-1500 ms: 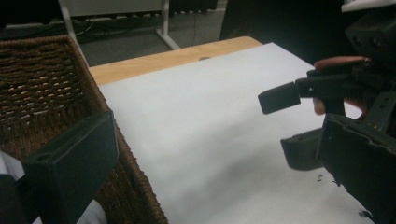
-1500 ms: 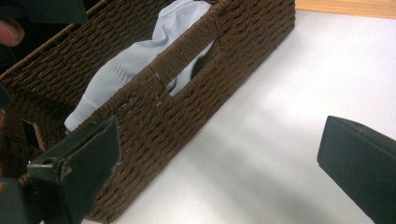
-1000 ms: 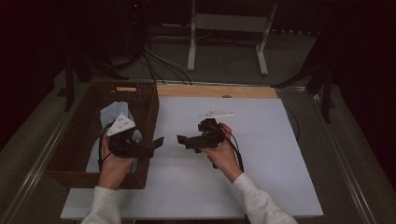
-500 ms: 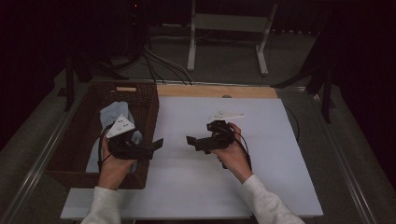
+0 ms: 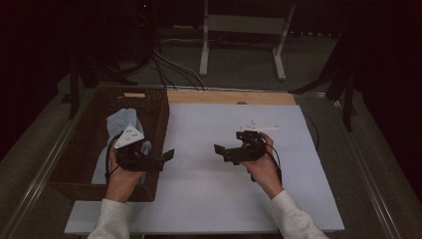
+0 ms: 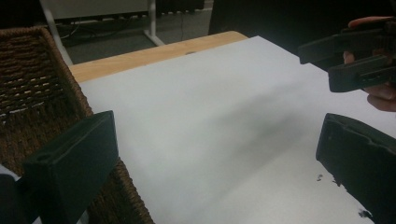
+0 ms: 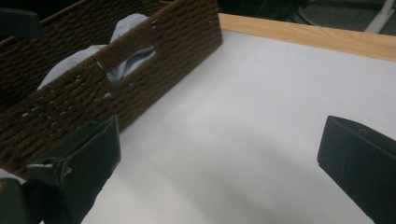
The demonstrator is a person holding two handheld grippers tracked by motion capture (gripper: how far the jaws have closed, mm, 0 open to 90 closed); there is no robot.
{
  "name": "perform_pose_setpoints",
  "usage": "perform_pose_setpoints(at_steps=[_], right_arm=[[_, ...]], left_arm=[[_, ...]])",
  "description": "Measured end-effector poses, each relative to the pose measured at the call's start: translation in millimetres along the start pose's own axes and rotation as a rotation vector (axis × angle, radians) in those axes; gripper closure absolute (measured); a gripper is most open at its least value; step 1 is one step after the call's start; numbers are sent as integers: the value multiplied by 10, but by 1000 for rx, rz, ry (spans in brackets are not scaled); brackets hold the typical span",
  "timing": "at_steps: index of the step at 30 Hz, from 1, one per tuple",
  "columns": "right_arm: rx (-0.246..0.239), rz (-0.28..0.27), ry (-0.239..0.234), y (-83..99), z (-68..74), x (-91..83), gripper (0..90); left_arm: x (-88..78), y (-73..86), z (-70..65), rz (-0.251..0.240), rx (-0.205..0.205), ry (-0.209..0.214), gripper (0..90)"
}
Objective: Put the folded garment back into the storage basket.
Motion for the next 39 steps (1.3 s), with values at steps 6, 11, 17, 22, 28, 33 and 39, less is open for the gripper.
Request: perform_pose_setpoints(at_steps=[6, 11, 17, 22, 28, 33, 39], right_arm=[[6, -16, 29, 52, -134, -120, 0], [22, -31, 46, 99, -233, -235, 0], [16, -56, 68, 168, -320, -378, 0], [12, -71, 94, 243, -387, -502, 0], [11, -112, 118, 326, -444, -688, 0], [39, -140, 131, 421, -523, -824, 0], [47, -168, 152, 527, -600, -954, 0]], left_arm=[[-10, 5, -4, -7, -2, 5, 2], [-22, 7, -6, -8, 0, 3, 2], [-42, 13, 9, -7, -1, 0, 1], [-66, 19, 16, -9, -1, -4, 2], [-99, 36, 32, -8, 2, -9, 2], [-111, 46, 35, -12, 1, -8, 2], [-124, 49, 45, -16, -1, -12, 2]])
Point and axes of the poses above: each handheld gripper's, and its own axes: x roughly forward along the jaws, y roughly out of its underside, z roughly to its left, the point moved 6 cm from there along x, roughly forward along the jaws
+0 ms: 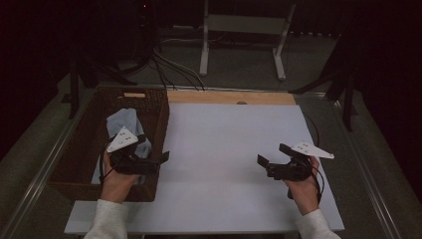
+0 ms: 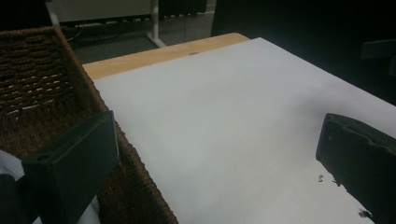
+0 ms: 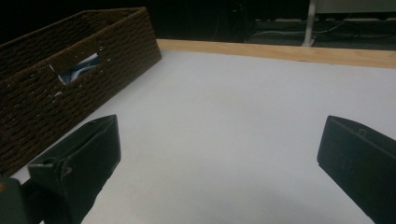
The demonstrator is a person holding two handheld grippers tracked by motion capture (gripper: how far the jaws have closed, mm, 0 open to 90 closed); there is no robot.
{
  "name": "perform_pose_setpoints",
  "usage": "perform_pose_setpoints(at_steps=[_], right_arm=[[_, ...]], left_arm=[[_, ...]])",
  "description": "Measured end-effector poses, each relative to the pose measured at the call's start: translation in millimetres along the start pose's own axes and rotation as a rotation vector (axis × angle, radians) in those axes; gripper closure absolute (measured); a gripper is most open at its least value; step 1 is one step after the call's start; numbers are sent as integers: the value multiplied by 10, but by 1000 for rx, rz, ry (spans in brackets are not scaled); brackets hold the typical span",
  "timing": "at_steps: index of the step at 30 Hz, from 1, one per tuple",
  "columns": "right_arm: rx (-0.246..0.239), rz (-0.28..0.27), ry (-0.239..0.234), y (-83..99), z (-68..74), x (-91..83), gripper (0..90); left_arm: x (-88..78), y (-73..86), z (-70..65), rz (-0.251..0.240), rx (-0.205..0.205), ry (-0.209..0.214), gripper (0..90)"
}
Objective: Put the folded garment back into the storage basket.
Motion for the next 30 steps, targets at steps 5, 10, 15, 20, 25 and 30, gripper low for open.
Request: perform_pose_setpoints(at_steps=[5, 10, 15, 20, 25, 30], right_arm=[[0, -18, 25, 57, -74, -107, 0], [1, -37, 42, 93, -131, -182, 0], [8, -46, 50, 110, -168, -213, 0], [12, -49, 51, 132, -172, -222, 0], [17, -51, 54, 150, -183, -231, 0], [17, -55, 55, 147, -186, -236, 0]], left_arm=[[-13, -1, 16, -7, -6, -5, 2], [-16, -3, 14, -10, -3, -4, 2], [-17, 0, 17, -12, -6, -5, 2], [-22, -3, 13, -13, -2, -6, 2], [-24, -5, 20, -16, -5, -4, 2], [-23, -6, 14, -17, -10, 1, 2]])
Point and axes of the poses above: each handheld gripper's, and its own axes: x roughly forward along the jaws, y roughly out of its underside, z roughly to its left, the point moved 6 cm from there along x, roughly forward along the jaws
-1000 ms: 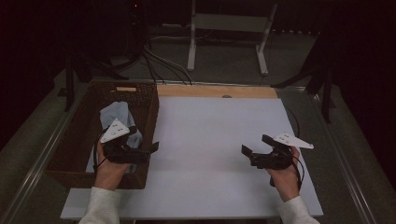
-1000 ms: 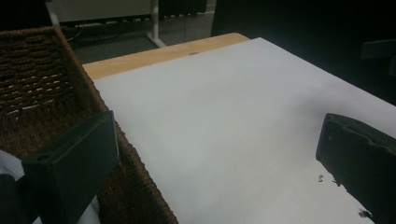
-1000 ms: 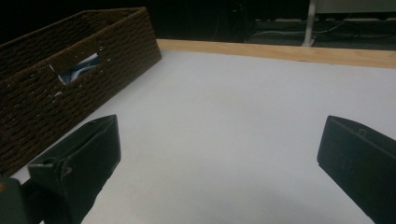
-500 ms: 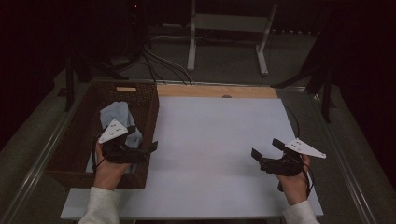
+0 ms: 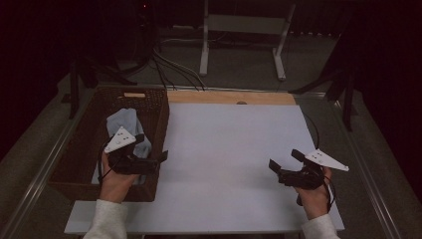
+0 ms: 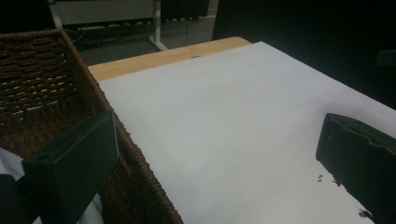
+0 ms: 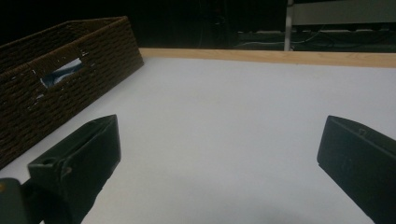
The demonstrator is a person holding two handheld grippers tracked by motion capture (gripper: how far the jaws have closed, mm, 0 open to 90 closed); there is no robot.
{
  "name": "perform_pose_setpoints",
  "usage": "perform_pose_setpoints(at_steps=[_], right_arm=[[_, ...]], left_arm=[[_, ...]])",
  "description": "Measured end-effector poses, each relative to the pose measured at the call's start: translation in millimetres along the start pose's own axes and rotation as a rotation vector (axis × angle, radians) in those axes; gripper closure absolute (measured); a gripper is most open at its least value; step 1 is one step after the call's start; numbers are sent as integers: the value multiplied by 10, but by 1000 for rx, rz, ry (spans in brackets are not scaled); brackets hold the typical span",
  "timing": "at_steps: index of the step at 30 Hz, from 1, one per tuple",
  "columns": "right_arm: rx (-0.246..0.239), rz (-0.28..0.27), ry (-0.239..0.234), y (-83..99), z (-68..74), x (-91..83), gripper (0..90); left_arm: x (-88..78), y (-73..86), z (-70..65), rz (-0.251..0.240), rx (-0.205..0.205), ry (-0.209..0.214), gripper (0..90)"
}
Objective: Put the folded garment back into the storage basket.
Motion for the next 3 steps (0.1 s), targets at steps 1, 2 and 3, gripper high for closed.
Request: perform_pose_setpoints(at_steps=[1, 2, 3], right_arm=[[-2, 0, 2, 1, -1, 0, 0], [-6, 0, 4, 2, -3, -2, 0], [-6, -1, 5, 1, -4, -3, 0]], left_arm=[[-1, -3, -4, -1, 1, 1, 2], [-1, -6, -9, -1, 2, 2, 2], [0, -8, -10, 0, 5, 1, 2]])
Point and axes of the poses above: each handheld gripper's, and its own axes: x roughly forward along the jaws, y roughly out of its underside, z roughly to its left, the point moved 6 cm from there along x, roughly forward along the jaws
